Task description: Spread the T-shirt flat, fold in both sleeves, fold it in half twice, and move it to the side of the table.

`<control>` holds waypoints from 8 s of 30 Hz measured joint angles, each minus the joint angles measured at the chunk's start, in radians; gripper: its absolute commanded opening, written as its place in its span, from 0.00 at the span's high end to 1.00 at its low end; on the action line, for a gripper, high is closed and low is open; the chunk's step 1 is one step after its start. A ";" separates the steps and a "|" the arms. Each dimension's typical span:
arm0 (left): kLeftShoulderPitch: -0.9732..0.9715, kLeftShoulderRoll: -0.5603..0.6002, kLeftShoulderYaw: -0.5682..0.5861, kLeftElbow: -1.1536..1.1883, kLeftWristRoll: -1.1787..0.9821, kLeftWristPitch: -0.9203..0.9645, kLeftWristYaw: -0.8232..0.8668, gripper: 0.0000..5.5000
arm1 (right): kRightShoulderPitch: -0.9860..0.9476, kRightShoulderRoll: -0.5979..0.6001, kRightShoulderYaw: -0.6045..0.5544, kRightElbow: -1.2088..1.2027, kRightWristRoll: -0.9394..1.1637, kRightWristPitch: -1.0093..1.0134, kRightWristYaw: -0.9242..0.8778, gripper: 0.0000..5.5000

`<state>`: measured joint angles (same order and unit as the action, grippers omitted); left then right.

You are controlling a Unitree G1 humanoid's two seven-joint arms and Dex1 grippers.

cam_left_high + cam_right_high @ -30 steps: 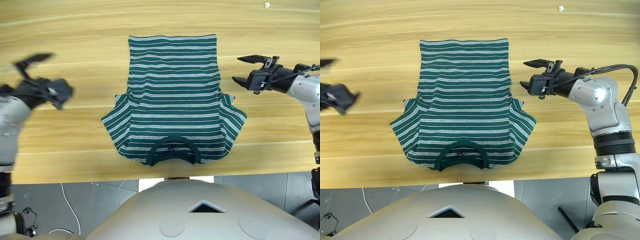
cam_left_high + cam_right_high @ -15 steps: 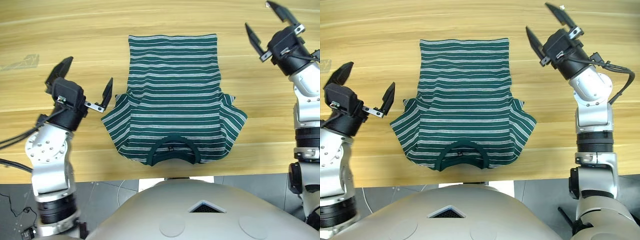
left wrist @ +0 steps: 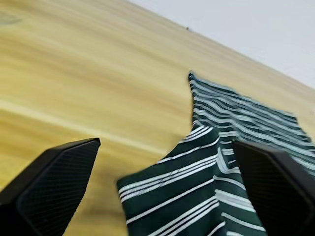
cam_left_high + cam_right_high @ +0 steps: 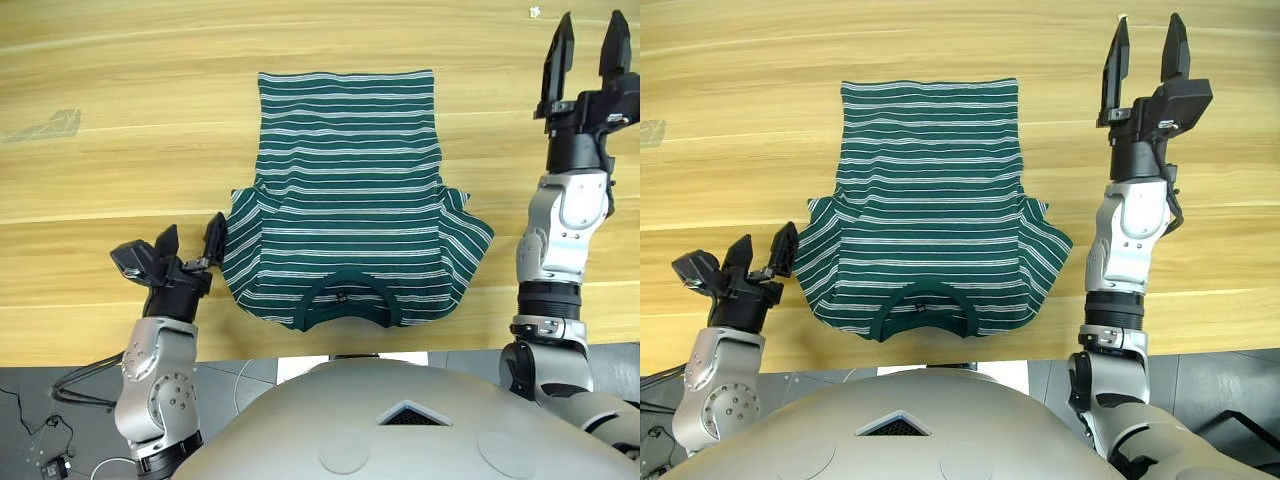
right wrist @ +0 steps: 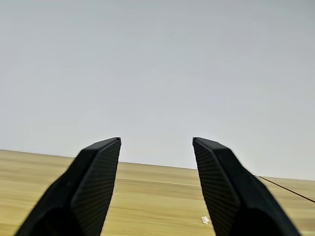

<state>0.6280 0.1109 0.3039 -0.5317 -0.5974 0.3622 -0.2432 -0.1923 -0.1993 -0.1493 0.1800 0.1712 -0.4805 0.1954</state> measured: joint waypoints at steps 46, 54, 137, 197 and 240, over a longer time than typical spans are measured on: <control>0.063 0.043 -0.235 -0.028 0.212 -0.199 -0.135 1.00 | -0.001 0.002 0.023 -0.032 -0.029 0.000 0.025 0.51; 0.108 0.120 -0.425 0.004 0.368 -0.273 -0.206 1.00 | -0.001 0.002 0.023 -0.031 -0.029 0.001 0.026 0.51; -0.170 0.062 -0.022 0.016 0.097 -0.235 0.084 0.77 | 0.531 -0.271 0.010 -0.631 0.557 1.067 0.455 0.99; -0.092 0.434 -0.028 0.134 0.767 -0.653 -0.097 0.64 | 0.400 -0.353 0.065 -0.387 0.083 0.128 0.615 0.33; -0.090 0.860 -0.379 0.335 1.375 -1.177 -0.070 0.98 | 0.302 -0.642 0.428 0.155 -0.667 -0.840 0.335 0.87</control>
<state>0.5378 0.9708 -0.0750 -0.1969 0.7780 -0.8143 -0.3134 0.1097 -0.8418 0.2791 0.3353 -0.4959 -1.3205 0.5299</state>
